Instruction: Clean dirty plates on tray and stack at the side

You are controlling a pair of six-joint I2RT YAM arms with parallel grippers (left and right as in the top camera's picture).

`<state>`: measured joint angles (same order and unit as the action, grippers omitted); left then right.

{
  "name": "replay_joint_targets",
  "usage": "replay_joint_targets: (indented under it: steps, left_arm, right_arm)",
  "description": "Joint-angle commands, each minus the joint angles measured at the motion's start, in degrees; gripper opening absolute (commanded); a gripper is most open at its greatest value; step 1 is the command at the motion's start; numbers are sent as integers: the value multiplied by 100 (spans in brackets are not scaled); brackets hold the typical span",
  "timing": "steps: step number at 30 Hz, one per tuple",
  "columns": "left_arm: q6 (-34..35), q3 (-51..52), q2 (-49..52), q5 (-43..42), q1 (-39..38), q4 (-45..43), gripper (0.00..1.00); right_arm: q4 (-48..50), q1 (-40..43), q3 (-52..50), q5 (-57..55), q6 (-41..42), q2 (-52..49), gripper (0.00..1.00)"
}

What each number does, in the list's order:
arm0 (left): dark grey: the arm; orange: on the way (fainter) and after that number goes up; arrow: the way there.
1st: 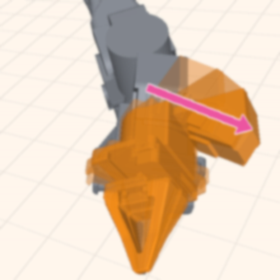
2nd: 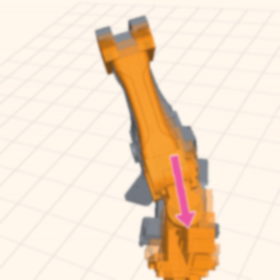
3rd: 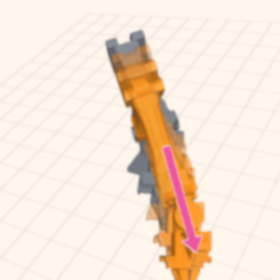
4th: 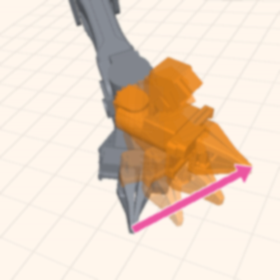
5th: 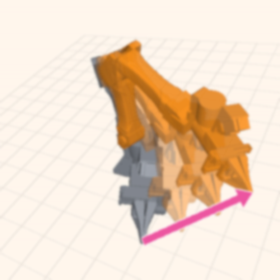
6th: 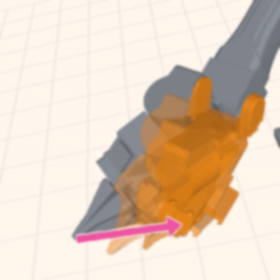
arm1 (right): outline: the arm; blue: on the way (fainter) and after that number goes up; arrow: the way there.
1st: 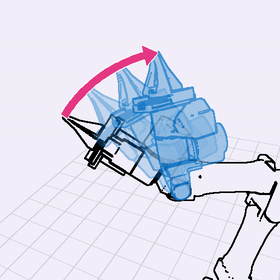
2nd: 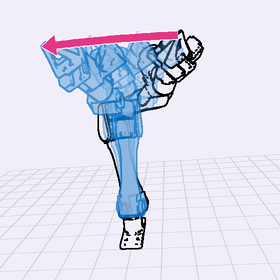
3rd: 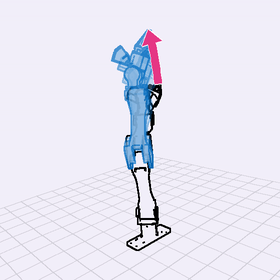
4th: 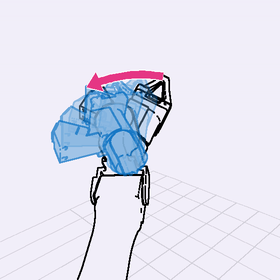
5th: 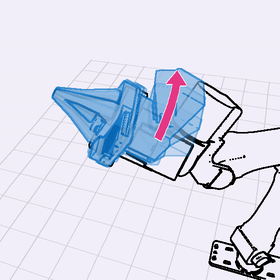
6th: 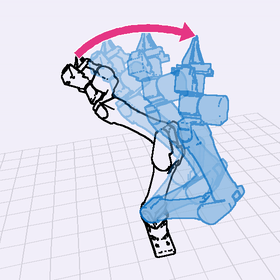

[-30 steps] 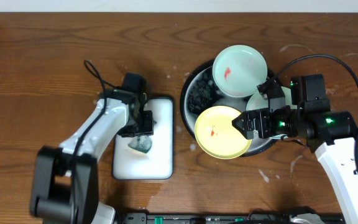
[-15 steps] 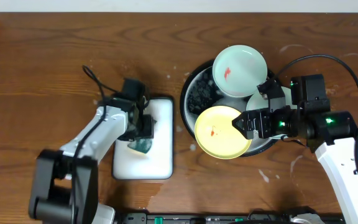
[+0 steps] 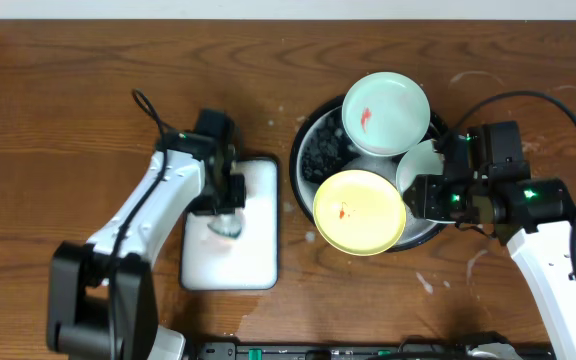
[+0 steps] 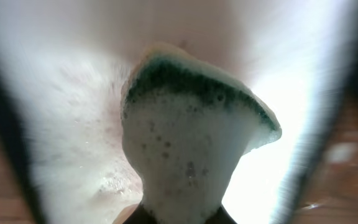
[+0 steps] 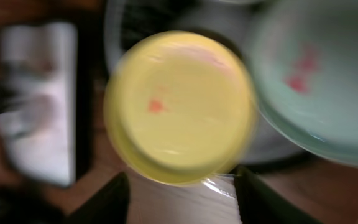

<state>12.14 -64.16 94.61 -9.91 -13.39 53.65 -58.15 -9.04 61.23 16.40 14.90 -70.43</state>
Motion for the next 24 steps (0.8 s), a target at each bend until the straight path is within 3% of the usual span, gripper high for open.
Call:
replay_joint_targets:
  steps: [1, 13, 14, 16, 19, 24]
  left_arm:
    - [-7, -706, -461, 37, 2, 343, 8]
    - [-9, -894, -754, -214, -586, 369, 7]
    - [-7, -894, -754, -214, -678, 345, 7]
    - [-4, -894, -754, -243, -866, 269, 7]
    - [15, -894, -754, -317, -1152, 66, 7]
    - [179, -894, -723, -317, -1438, -299, 7]
  right_arm:
    - [61, -66, -247, -1099, 992, -197, 43]
    - [1071, -83, -960, -577, 560, -1989, 38]
    - [1185, -83, -964, -575, 560, -2153, 36]
    - [1362, -83, -964, -503, 566, -2415, 19]
    - [1698, -83, -964, -247, 564, -2675, 3]
    - [2286, -81, -964, -452, 894, -2739, 1]
